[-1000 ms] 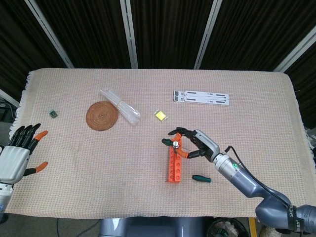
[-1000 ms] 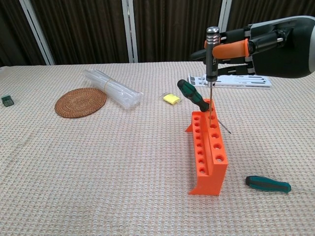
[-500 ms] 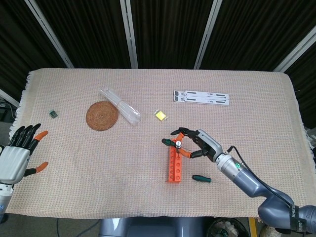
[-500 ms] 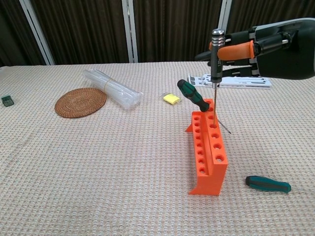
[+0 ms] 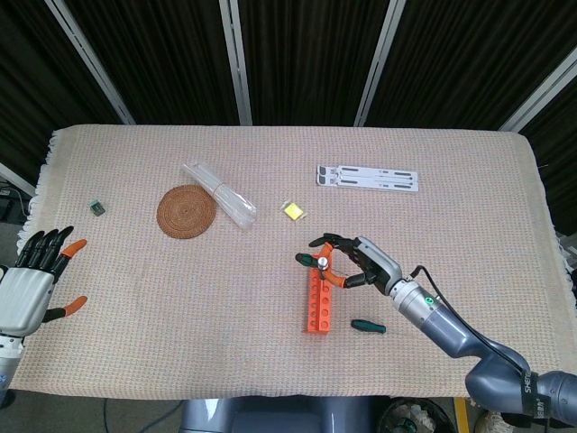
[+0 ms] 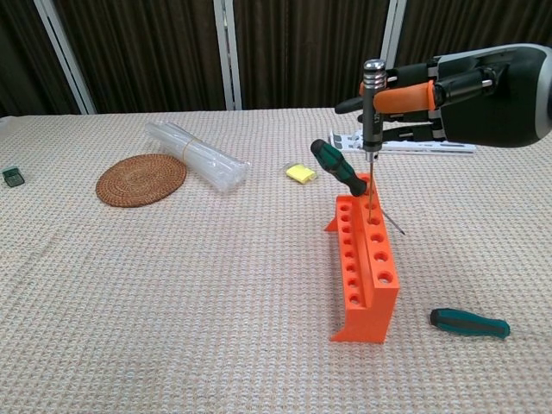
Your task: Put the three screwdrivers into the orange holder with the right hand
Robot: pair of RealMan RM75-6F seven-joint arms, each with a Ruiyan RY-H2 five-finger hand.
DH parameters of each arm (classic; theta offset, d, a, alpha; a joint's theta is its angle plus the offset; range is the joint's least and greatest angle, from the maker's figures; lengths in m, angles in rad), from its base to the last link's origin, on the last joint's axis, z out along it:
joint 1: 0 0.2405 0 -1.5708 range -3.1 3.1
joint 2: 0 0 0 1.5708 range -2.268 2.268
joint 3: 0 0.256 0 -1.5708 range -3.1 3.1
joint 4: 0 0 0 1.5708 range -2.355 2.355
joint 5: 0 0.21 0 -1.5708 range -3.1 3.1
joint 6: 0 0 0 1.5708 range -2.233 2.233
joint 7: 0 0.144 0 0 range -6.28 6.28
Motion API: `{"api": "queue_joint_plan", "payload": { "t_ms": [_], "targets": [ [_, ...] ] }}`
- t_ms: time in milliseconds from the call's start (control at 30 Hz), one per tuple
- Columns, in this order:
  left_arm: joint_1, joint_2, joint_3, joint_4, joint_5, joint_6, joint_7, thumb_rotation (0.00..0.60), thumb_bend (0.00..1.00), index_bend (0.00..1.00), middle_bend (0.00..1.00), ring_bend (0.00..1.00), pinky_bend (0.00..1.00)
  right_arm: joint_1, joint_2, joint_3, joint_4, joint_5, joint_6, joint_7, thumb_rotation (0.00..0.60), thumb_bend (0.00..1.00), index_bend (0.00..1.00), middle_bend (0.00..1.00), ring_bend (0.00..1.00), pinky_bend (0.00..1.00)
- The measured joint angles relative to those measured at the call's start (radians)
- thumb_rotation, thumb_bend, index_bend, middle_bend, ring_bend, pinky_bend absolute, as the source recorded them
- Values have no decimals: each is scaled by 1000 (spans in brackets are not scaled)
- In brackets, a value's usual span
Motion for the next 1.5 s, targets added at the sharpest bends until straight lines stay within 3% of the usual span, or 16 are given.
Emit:
{"api": "queue_joint_plan", "payload": {
  "t_ms": [467, 867, 1500],
  "targets": [
    [-1, -6, 1, 10, 1, -1, -8, 600, 143, 149, 0, 0, 0, -19, -61, -32, 44, -16, 49, -33, 600, 460, 615, 216, 0, 0],
    [3, -4, 3, 13, 7, 9, -13, 600, 142, 150, 0, 0, 0, -38, -95, -62, 61, -45, 94, -56, 600, 393, 526, 207, 0, 0],
    [10, 0, 5, 18, 10, 18, -24, 600, 142, 149, 0, 0, 0, -50, -177, -96, 117, -37, 163, -230, 600, 351, 406, 170, 0, 0]
  ]
}}
